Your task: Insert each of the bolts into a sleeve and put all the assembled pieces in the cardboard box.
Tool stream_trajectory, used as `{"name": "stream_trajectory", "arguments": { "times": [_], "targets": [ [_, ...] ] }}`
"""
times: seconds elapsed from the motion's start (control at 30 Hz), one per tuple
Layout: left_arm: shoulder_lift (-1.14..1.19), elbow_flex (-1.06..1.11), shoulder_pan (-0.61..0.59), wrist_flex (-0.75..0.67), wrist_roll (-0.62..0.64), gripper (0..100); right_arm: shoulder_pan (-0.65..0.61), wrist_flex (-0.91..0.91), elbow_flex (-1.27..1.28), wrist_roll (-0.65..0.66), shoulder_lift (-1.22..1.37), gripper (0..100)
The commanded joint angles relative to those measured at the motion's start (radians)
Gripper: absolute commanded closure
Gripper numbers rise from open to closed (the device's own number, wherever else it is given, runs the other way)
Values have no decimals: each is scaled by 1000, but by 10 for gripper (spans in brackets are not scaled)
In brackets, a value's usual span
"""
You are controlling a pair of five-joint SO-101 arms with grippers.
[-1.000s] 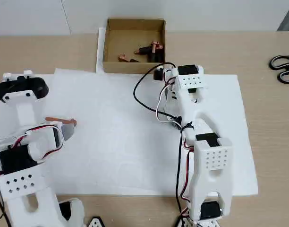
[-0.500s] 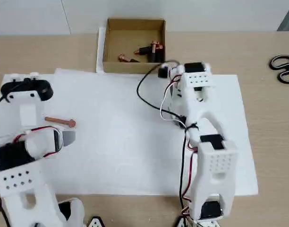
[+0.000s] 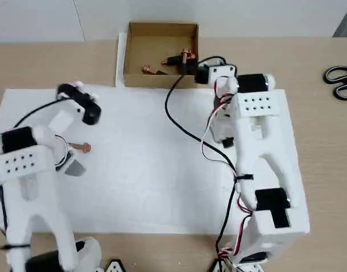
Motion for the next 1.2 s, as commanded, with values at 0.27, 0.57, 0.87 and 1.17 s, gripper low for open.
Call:
{"name": "stream_trajectory", "arguments": {
  "times": [0.27,0.57,0.87,1.17],
  "targets": [
    [261,-45,-3,-374,-244,717,87,4,20,15,-91,995],
    [408,-47,2,-612,-436,772,85,5,20,8,-91,995],
    [543,-47,11,-750,-440,840,81,4,20,8,-91,995],
    [542,-47,20,-749,-437,837,81,2,20,8,-85,995]
  ]
}}
